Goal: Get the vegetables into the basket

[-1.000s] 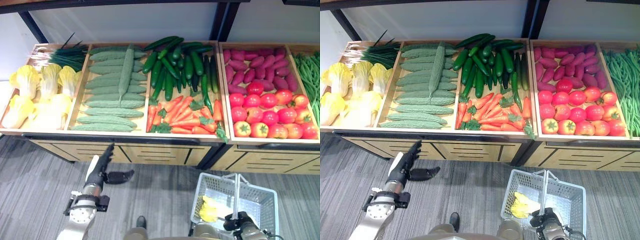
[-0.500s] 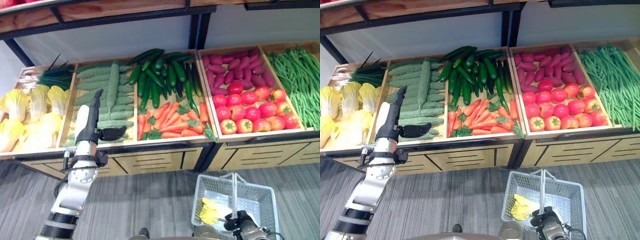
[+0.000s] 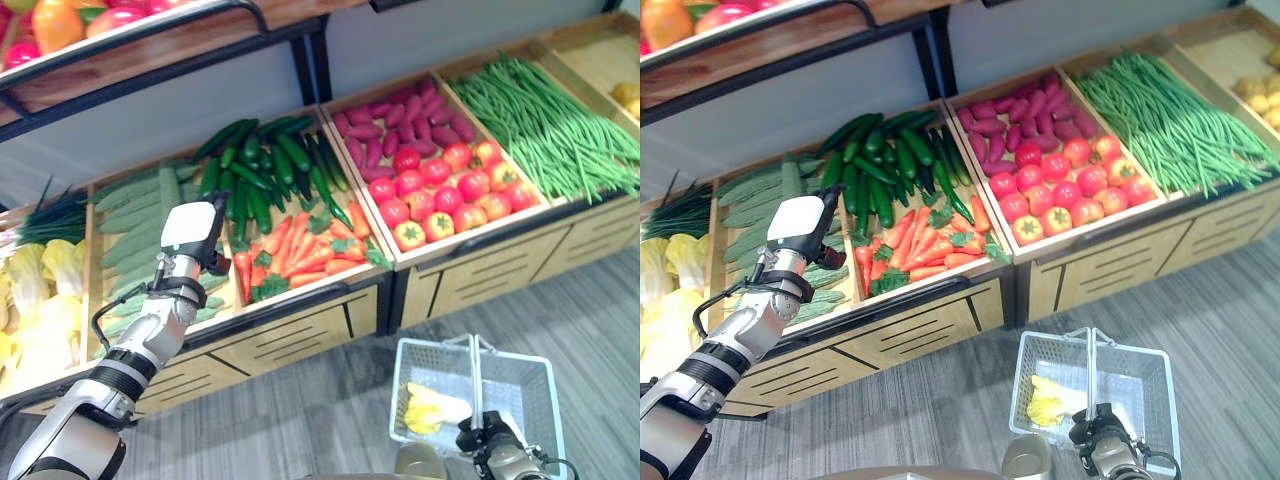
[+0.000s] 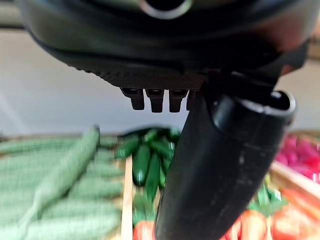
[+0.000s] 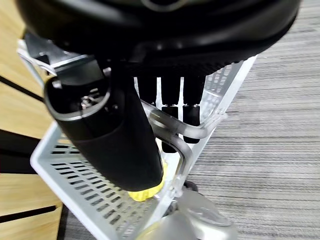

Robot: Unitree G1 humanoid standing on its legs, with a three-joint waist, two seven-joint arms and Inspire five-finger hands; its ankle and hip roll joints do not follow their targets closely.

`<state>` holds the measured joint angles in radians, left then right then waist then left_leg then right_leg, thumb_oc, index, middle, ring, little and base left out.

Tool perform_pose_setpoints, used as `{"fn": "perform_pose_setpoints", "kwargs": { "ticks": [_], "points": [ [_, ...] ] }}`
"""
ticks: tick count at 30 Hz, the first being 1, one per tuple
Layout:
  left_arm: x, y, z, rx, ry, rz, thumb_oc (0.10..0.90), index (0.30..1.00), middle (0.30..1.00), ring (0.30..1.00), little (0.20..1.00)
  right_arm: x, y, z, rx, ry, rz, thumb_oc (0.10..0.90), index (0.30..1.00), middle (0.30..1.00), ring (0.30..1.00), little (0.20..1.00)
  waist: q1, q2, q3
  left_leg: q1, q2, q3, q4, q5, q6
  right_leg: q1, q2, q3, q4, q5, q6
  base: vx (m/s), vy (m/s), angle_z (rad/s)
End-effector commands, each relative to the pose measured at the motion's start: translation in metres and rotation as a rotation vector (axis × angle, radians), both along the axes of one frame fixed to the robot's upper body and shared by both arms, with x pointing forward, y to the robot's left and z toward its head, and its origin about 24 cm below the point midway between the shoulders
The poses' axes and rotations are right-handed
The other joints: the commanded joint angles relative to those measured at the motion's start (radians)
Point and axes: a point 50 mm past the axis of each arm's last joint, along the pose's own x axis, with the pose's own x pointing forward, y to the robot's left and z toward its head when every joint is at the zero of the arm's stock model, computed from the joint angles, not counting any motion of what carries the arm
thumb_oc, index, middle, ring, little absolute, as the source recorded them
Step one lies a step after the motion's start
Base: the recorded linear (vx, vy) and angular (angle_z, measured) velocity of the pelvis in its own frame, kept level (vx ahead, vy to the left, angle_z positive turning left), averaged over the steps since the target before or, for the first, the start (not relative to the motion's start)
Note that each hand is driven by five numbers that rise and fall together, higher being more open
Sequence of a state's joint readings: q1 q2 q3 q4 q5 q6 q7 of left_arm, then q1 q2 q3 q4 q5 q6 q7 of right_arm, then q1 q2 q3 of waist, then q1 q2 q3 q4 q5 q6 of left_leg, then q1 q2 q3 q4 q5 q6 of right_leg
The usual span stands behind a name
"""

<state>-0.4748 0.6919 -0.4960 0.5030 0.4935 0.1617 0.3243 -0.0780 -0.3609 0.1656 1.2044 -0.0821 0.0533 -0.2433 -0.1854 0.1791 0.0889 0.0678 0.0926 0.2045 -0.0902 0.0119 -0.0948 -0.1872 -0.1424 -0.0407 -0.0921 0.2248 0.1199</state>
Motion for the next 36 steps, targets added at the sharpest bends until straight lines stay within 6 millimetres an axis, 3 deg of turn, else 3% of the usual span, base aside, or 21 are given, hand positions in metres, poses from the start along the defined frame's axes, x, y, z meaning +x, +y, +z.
{"fn": "perform_pose_setpoints", "kwargs": {
  "ticks": [1, 6, 10, 17, 28, 29, 30, 36],
  "points": [
    [0.029, 0.027, 0.078, 0.115, -0.230, 0.110, 0.900, 1.000, 1.000, 1.000, 1.000, -0.006, 0.005, -0.004, -0.029, 0.057, 0.060, 0.400, 0.300, 0.300, 0.300, 0.300, -0.018, -0.047, 0.009, -0.061, 0.006, -0.023, 0.004, 0.024, -0.019, -0.020, -0.052, 0.018, 0.024, -0.040, 0.079, -0.02, 0.002, -0.15],
    [0.038, 0.033, 0.072, 0.118, -0.170, 0.172, 0.900, 1.000, 1.000, 1.000, 1.000, -0.001, 0.006, -0.003, -0.033, 0.047, 0.066, 0.400, 0.300, 0.300, 0.300, 0.300, -0.032, -0.046, 0.026, -0.126, 0.010, -0.008, 0.003, 0.045, -0.027, -0.091, -0.047, 0.035, 0.022, -0.021, 0.078, -0.02, -0.028, -0.14],
    [0.044, 0.035, 0.077, 0.118, -0.171, 0.202, 0.900, 1.000, 1.000, 1.000, 1.000, 0.005, 0.007, -0.002, -0.039, 0.029, 0.075, 0.400, 0.300, 0.300, 0.300, 0.300, -0.035, -0.051, 0.038, -0.163, 0.016, -0.006, 0.003, 0.058, -0.033, -0.127, -0.043, 0.036, 0.021, -0.012, 0.076, -0.01, -0.033, -0.07],
    [0.050, 0.055, 0.088, 0.174, -0.137, 0.309, 0.900, 1.000, 1.000, 1.000, 1.000, 0.022, 0.019, 0.001, -0.023, -0.031, 0.109, 0.400, 0.300, 0.300, 0.300, 0.300, -0.041, -0.074, 0.071, -0.250, 0.037, 0.003, 0.003, 0.087, -0.050, -0.214, -0.026, 0.041, 0.020, 0.011, 0.074, -0.01, -0.023, -0.02],
    [0.054, 0.053, 0.088, 0.206, -0.104, 0.327, 0.900, 1.000, 1.000, 1.000, 1.000, 0.030, 0.036, -0.001, 0.012, -0.071, 0.134, 0.400, 0.300, 0.300, 0.300, 0.300, -0.034, -0.102, 0.094, -0.287, 0.054, -0.003, 0.003, 0.101, -0.058, -0.247, -0.012, 0.036, 0.022, 0.016, 0.070, 0.00, -0.007, -0.01],
    [0.054, 0.052, 0.087, 0.191, -0.105, 0.325, 0.833, 0.907, 0.907, 0.907, 0.907, 0.032, 0.037, 0.000, 0.018, -0.079, 0.140, 0.400, 0.300, 0.300, 0.300, 0.300, -0.031, -0.106, 0.096, -0.292, 0.053, -0.006, 0.003, 0.104, -0.059, -0.251, -0.011, 0.035, 0.023, 0.016, 0.069, 0.00, -0.011, 0.04],
    [0.054, 0.052, 0.087, 0.191, -0.105, 0.325, 0.400, 0.300, 0.300, 0.300, 0.300, 0.032, 0.038, 0.000, 0.018, -0.079, 0.140, 0.400, 0.300, 0.300, 0.300, 0.300, -0.031, -0.106, 0.096, -0.292, 0.053, -0.006, 0.003, 0.104, -0.059, -0.252, -0.011, 0.035, 0.023, 0.016, 0.069, 0.00, -0.017, 0.03],
    [0.054, 0.047, 0.085, 0.177, -0.122, 0.303, 0.400, 0.300, 0.300, 0.300, 0.300, 0.029, 0.042, -0.003, 0.025, -0.072, 0.155, 0.400, 0.300, 0.300, 0.300, 0.300, -0.023, -0.123, 0.099, -0.297, 0.054, -0.016, 0.003, 0.105, -0.058, -0.256, -0.013, 0.031, 0.021, 0.019, 0.069, 0.00, 0.000, 0.00]
  ]
}}
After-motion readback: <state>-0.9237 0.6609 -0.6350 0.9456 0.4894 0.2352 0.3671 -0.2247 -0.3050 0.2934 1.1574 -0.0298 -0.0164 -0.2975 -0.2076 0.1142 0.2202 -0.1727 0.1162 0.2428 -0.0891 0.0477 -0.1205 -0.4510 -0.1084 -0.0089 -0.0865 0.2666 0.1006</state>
